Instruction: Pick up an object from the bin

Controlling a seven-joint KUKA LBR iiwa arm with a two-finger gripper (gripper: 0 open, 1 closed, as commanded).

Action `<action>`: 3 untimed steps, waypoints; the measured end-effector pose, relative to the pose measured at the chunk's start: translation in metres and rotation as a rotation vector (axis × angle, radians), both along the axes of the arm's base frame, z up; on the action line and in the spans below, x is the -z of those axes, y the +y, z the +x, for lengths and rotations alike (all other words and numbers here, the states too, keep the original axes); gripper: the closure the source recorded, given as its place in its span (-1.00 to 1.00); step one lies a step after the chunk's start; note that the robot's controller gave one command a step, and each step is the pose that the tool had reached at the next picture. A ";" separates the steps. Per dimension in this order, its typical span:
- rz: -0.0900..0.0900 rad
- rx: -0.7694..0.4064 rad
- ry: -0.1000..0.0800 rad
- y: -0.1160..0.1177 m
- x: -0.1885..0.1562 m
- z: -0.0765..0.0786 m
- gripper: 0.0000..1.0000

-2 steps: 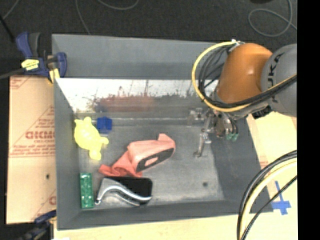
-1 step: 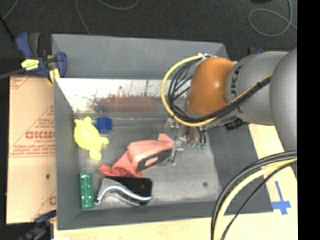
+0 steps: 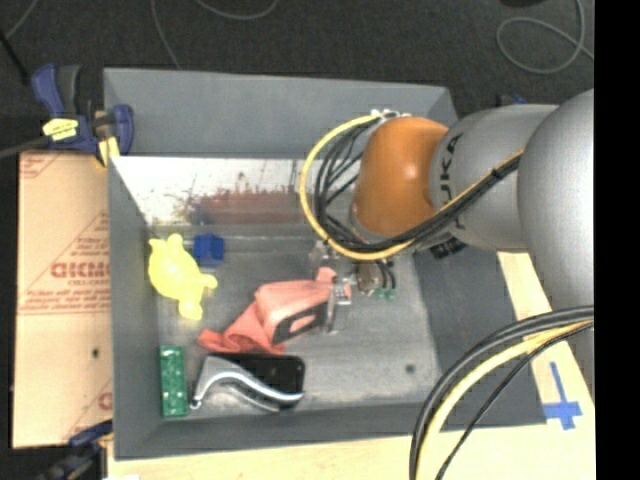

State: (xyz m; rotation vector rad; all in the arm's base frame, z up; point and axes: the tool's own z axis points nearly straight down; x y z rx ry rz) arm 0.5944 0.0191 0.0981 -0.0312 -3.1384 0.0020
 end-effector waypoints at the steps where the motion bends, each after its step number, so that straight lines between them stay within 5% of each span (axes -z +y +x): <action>1: -0.003 -0.104 -0.011 0.021 -0.007 0.013 -1.00; 2: -0.002 -0.122 -0.001 0.032 0.020 0.008 -1.00; 3: -0.008 -0.400 -0.013 0.058 0.026 0.014 1.00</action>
Offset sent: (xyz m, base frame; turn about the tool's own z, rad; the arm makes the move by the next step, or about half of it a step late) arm 0.0058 0.0372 -0.0281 -0.1261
